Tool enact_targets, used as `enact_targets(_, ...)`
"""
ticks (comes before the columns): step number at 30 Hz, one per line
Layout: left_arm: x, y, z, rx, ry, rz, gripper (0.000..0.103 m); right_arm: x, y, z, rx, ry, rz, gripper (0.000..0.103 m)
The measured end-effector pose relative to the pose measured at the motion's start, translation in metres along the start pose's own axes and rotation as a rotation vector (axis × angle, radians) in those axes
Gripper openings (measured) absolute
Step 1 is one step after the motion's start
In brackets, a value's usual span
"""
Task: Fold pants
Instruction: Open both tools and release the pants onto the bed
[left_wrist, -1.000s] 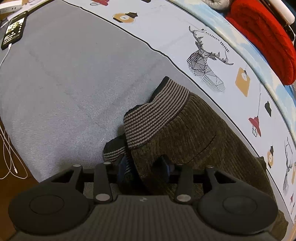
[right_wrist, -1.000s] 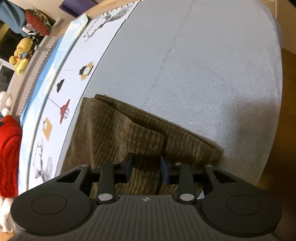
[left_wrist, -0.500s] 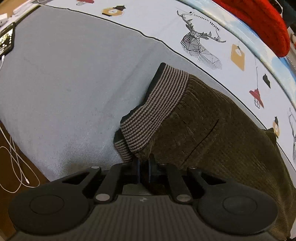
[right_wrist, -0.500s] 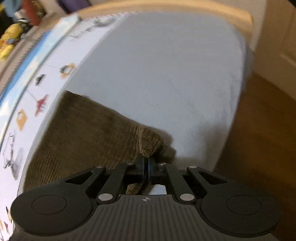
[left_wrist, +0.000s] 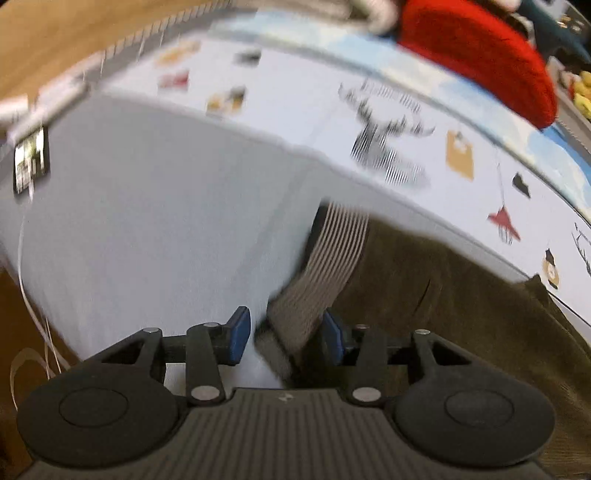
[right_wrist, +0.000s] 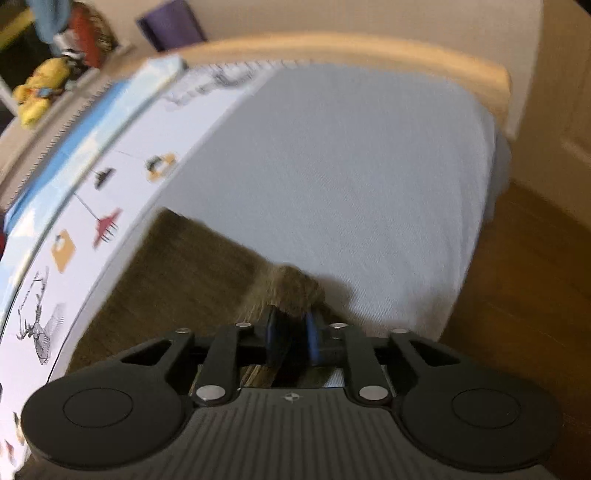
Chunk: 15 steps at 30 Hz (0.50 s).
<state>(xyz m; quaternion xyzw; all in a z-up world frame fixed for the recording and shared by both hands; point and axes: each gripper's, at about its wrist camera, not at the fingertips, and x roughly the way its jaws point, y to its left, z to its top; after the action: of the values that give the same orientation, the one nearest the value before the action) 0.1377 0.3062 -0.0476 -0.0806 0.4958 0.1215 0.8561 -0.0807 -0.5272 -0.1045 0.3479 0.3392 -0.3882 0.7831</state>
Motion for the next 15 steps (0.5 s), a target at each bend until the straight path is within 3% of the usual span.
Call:
enact_targets(2, -0.004, -0.012, 0.004, 0.063, -0.061, 0.004, 0.048, -0.010, 0.013, 0.001, -0.087, -0.068, 0.008, 0.022)
enact_targets(5, -0.004, -0.035, 0.006, 0.168, -0.117, -0.011, 0.048, -0.013, 0.022, 0.001, -0.133, -0.080, 0.066, 0.023)
enact_targets(8, 0.010, -0.047, 0.004, 0.226, -0.071, -0.040, 0.047, 0.009, 0.032, -0.003, -0.176, 0.060, 0.123, 0.023)
enact_targets(10, 0.043, -0.039, 0.001, 0.192, 0.118, 0.032, 0.040, 0.028, 0.031, -0.015, -0.195, 0.221, 0.077, 0.026)
enact_targets(11, 0.051, -0.037, -0.001, 0.176, 0.163, 0.079, 0.037, 0.039, 0.026, -0.020, -0.178, 0.296, 0.039, 0.026)
enact_targets(12, 0.052, -0.034, 0.002, 0.168, 0.162, 0.078, 0.038, 0.046, 0.019, -0.021, -0.132, 0.331, 0.030, 0.026)
enact_targets(15, 0.033, -0.040, 0.007, 0.178, 0.077, 0.076, 0.037, 0.039, 0.014, -0.012, -0.096, 0.289, 0.051, 0.026)
